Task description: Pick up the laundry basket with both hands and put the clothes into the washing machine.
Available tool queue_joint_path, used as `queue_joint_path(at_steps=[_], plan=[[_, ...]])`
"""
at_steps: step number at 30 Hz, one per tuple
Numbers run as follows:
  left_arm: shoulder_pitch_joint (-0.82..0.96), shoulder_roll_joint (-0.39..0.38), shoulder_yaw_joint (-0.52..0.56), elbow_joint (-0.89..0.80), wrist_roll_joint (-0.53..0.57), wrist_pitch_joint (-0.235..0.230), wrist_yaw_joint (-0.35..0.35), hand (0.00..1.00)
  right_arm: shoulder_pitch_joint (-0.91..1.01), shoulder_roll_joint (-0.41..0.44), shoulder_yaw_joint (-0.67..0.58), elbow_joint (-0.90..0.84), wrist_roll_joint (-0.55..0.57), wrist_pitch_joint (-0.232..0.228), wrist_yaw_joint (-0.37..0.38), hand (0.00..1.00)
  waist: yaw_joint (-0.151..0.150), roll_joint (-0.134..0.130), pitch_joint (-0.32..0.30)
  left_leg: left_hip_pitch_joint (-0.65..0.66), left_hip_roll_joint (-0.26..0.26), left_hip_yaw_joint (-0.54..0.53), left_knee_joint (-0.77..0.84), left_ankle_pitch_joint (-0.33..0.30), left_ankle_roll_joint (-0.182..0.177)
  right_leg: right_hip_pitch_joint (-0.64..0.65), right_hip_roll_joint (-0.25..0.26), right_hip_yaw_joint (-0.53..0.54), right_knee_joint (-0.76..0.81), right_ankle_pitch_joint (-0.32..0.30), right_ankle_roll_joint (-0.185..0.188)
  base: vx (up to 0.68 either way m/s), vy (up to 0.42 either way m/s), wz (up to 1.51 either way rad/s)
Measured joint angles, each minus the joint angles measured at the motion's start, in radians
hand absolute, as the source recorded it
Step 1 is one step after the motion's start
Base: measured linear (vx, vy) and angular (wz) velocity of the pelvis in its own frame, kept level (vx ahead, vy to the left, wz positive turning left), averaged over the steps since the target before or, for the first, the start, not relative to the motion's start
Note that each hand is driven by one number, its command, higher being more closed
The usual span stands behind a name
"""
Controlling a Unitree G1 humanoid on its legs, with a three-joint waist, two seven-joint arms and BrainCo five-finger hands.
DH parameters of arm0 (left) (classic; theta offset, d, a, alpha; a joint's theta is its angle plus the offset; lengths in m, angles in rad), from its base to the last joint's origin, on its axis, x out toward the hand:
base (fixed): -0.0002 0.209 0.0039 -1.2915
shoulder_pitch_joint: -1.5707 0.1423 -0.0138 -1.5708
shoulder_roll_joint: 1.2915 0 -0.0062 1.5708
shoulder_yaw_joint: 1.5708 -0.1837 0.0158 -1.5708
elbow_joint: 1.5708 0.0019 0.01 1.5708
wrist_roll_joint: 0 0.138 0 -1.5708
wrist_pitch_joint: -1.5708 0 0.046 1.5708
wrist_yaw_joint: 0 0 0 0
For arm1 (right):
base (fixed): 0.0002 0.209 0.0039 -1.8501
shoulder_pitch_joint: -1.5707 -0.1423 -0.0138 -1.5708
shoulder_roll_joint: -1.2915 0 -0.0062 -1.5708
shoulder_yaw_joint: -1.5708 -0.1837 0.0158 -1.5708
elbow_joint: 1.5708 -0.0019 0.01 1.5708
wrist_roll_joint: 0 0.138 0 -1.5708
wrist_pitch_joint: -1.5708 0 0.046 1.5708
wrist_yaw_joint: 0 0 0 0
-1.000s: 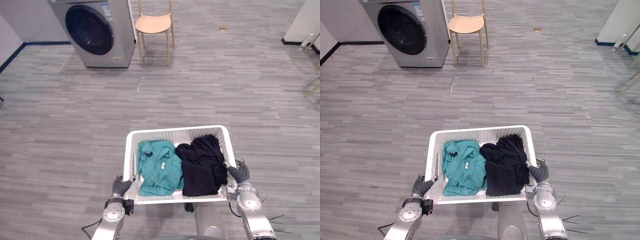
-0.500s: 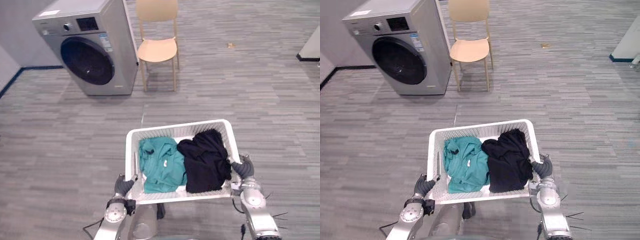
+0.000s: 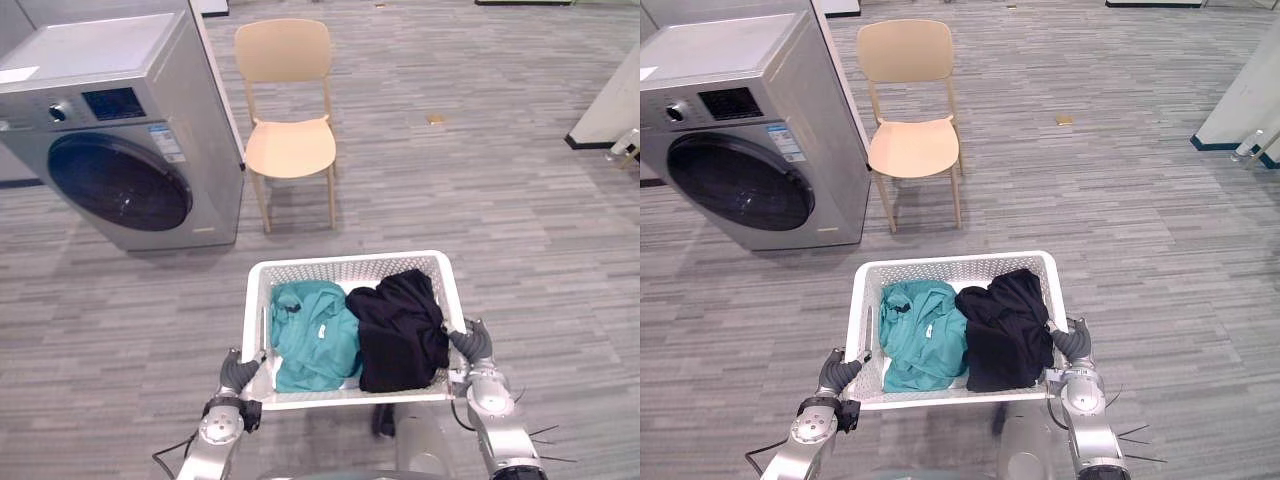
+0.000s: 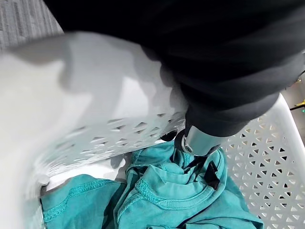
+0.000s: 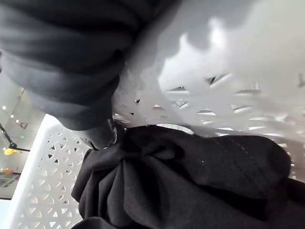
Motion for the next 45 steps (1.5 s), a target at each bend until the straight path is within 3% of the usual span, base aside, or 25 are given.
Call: queue_joint_path(at_steps=[2,3,4,7,12,14,15,16,18,20,22,24,26,29,30,32,33,36,39,40,41,42,43,44,45], plan=[[-0.024,-0.005,0.001,0.023,0.002,0.0,0.0,1.0,0.001,-0.003,-0.003,0.0,0.003,0.0,-0.001,1.0,0.0,0.004,0.005,-0.095,0.041,-0.02,0.282,0.08,-0.03,0.019,-0.014,-0.021,0.102,-0.105,0.006,0.66,-0.182,0.2],[-0.02,-0.016,0.001,0.035,0.002,0.0,0.0,1.0,0.009,-0.008,-0.002,0.0,0.004,0.0,-0.001,1.0,-0.001,0.013,0.016,-0.174,0.096,-0.012,0.521,0.258,-0.027,0.107,-0.01,-0.037,0.094,-0.159,0.01,0.75,-0.146,0.26],[-0.007,-0.021,-0.001,0.037,0.001,-0.001,0.0,1.0,0.016,-0.012,0.0,-0.005,0.004,0.0,-0.002,1.0,0.005,0.016,0.023,-0.258,0.177,-0.007,0.777,0.327,-0.026,0.201,-0.001,-0.047,0.053,-0.195,0.017,0.73,-0.105,0.24],[-0.01,-0.02,0.0,0.035,0.0,-0.008,0.0,1.0,0.026,-0.013,0.0,-0.046,0.006,0.0,-0.006,1.0,0.036,0.006,0.038,-0.491,0.282,0.03,1.11,0.202,0.102,0.387,0.004,-0.038,-0.026,-0.276,0.038,0.55,0.007,0.09],[-0.01,-0.021,0.005,0.023,-0.001,-0.015,-0.004,1.0,0.03,-0.017,-0.001,-0.067,0.017,0.0,-0.006,1.0,0.069,-0.008,0.045,-0.721,0.205,0.059,0.73,0.108,0.085,0.565,-0.083,-0.021,-0.118,-0.343,0.143,0.54,0.18,-0.03],[-0.003,-0.026,0.004,0.019,0.0,-0.015,-0.007,1.0,0.036,-0.023,-0.002,-0.065,0.018,0.0,-0.009,1.0,0.075,-0.009,0.044,-0.73,0.126,0.041,0.3,0.194,-0.008,0.638,-0.121,-0.024,-0.151,-0.387,0.214,0.64,0.319,-0.02],[0.019,-0.029,0.005,0.003,0.002,-0.014,-0.007,1.0,0.038,-0.029,0.001,-0.056,0.02,-0.001,-0.011,1.0,0.082,0.005,0.031,-0.703,0.112,0.035,0.177,0.353,0.054,0.681,-0.125,-0.006,-0.176,-0.401,0.242,0.63,0.3,0.05],[0.018,-0.02,0.011,0.002,0.003,-0.009,-0.006,1.0,0.027,-0.005,0.001,-0.029,0.02,0.001,-0.018,1.0,0.076,-0.048,0.026,-0.696,0.062,0.05,0.196,0.312,0.086,0.711,-0.163,0.019,-0.203,-0.401,0.241,0.66,0.268,0.27],[0.012,-0.02,0.013,-0.008,0.01,-0.008,-0.007,1.0,0.013,-0.005,-0.002,-0.029,0.017,0.002,-0.019,1.0,0.084,-0.069,0.022,-0.735,0.035,0.043,0.314,0.2,0.147,0.707,-0.185,0.019,-0.153,-0.355,0.258,0.69,0.298,0.28],[0.02,-0.018,0.012,-0.008,0.01,-0.001,-0.007,1.0,0.002,-0.002,-0.002,-0.02,-0.006,0.002,-0.005,1.0,0.086,-0.085,0.027,-0.645,-0.008,0.069,0.333,0.098,0.157,0.603,-0.264,0.096,0.198,-0.31,0.331,0.65,0.336,-0.06],[0.025,0.001,0.012,-0.008,0.01,0.0,-0.007,1.0,0.001,0.008,0.001,-0.001,-0.016,0.002,0.001,1.0,0.076,-0.088,0.028,-0.514,-0.05,0.075,0.245,0.086,0.156,0.48,-0.315,0.087,0.554,-0.305,0.309,0.48,0.196,-0.1],[0.032,0.012,0.012,-0.01,0.01,0.0,-0.007,1.0,0.001,0.021,0.003,0.026,-0.016,0.001,0.002,1.0,0.072,-0.073,0.02,-0.384,-0.064,0.075,0.133,0.089,0.153,0.402,-0.324,-0.009,0.69,-0.352,0.223,0.54,0.172,-0.11],[0.03,0.02,0.012,-0.016,0.01,0.0,-0.007,1.0,-0.006,0.024,0.004,0.024,-0.016,-0.005,0.003,1.0,0.065,-0.071,0.016,-0.312,-0.069,0.071,0.072,0.089,0.153,0.328,-0.312,-0.086,0.642,-0.387,0.174,0.44,0.079,-0.01],[0.012,0.026,0.01,-0.015,0.009,0.0,-0.007,1.0,-0.013,0.023,0.0,0.025,-0.015,-0.004,0.002,1.0,0.048,-0.071,0.017,-0.266,-0.061,0.04,0.043,0.071,0.108,0.187,-0.204,-0.101,0.417,-0.437,0.12,0.4,-0.021,0.19],[0.013,0.026,0.01,-0.007,0.009,0.0,-0.007,1.0,-0.007,0.025,0.001,0.025,-0.015,-0.004,0.002,1.0,0.048,-0.071,0.017,-0.239,-0.054,0.041,0.046,0.054,0.079,0.153,-0.13,-0.062,0.274,-0.41,0.107,0.44,-0.095,0.11],[0.015,0.025,0.002,0.011,0.01,0.0,-0.007,1.0,0.019,0.033,-0.001,0.027,-0.014,-0.003,-0.002,1.0,0.038,-0.077,0.017,-0.197,-0.058,0.023,0.063,0.025,0.034,0.176,-0.058,0.018,0.09,-0.185,0.029,0.47,-0.076,0.36],[0.02,-0.008,-0.002,0.026,0.01,0.001,-0.007,1.0,0.028,0.013,-0.004,0.034,-0.015,-0.001,-0.005,1.0,0.028,-0.046,-0.003,-0.183,-0.039,0.004,0.079,0.031,0.025,0.206,-0.046,0.0,0.073,-0.187,0.03,0.51,-0.054,0.34],[0.0,-0.013,-0.011,0.031,0.01,0.0,-0.008,1.0,0.035,0.007,-0.022,0.01,-0.014,-0.003,-0.006,1.0,0.027,-0.047,-0.003,-0.285,0.014,-0.013,0.224,0.031,0.008,0.271,-0.053,-0.019,-0.016,-0.19,0.026,0.37,-0.119,0.33],[-0.039,-0.019,-0.019,0.052,0.011,0.001,-0.008,1.0,0.036,0.008,-0.04,0.001,-0.013,-0.005,-0.011,1.0,0.03,-0.047,0.012,-0.4,0.1,0.0,0.449,0.104,-0.015,0.343,-0.044,-0.063,-0.048,-0.209,0.048,0.2,-0.036,0.39],[-0.034,-0.024,-0.023,0.057,0.011,0.001,-0.008,1.0,0.052,0.003,-0.04,-0.01,-0.013,-0.005,-0.014,1.0,0.03,-0.053,0.015,-0.446,0.114,0.003,0.58,0.173,-0.015,0.408,-0.065,-0.068,-0.099,-0.207,0.058,0.21,0.1,0.18],[-0.034,-0.022,-0.023,0.057,0.011,0.0,-0.008,1.0,0.054,0.005,-0.041,-0.012,-0.013,-0.005,-0.019,1.0,0.04,-0.071,0.025,-0.467,0.115,0.007,0.605,0.137,0.013,0.431,-0.089,-0.066,-0.121,-0.2,0.068,0.17,0.14,0.26],[-0.042,-0.022,-0.025,0.057,0.011,-0.001,-0.008,1.0,0.053,0.009,-0.047,-0.017,-0.013,-0.005,-0.024,1.0,0.043,-0.072,0.024,-0.485,0.115,0.006,0.587,0.079,0.028,0.432,-0.099,-0.066,-0.127,-0.197,0.073,0.12,0.155,0.07],[-0.064,-0.031,-0.026,0.053,0.011,-0.001,-0.008,1.0,0.047,0.012,-0.066,-0.019,-0.013,-0.01,-0.024,1.0,0.052,-0.058,0.025,-0.502,0.123,-0.011,0.363,0.077,0.015,0.414,-0.108,-0.065,-0.113,-0.2,0.095,0.11,0.159,0.09],[-0.07,-0.031,-0.028,0.05,0.012,-0.001,-0.007,1.0,0.048,0.007,-0.073,-0.024,-0.013,-0.018,-0.025,1.0,0.055,-0.024,0.026,-0.492,0.137,-0.024,0.255,0.136,0.0,0.414,-0.086,-0.065,-0.105,-0.217,0.127,0.11,0.163,0.02],[-0.077,-0.027,-0.027,0.056,0.012,-0.001,-0.007,1.0,0.048,0.018,-0.078,-0.022,-0.013,-0.019,-0.025,1.0,0.055,-0.03,0.03,-0.471,0.125,-0.024,0.229,0.132,0.005,0.414,-0.093,-0.055,-0.108,-0.213,0.129,0.11,0.169,0.13]])
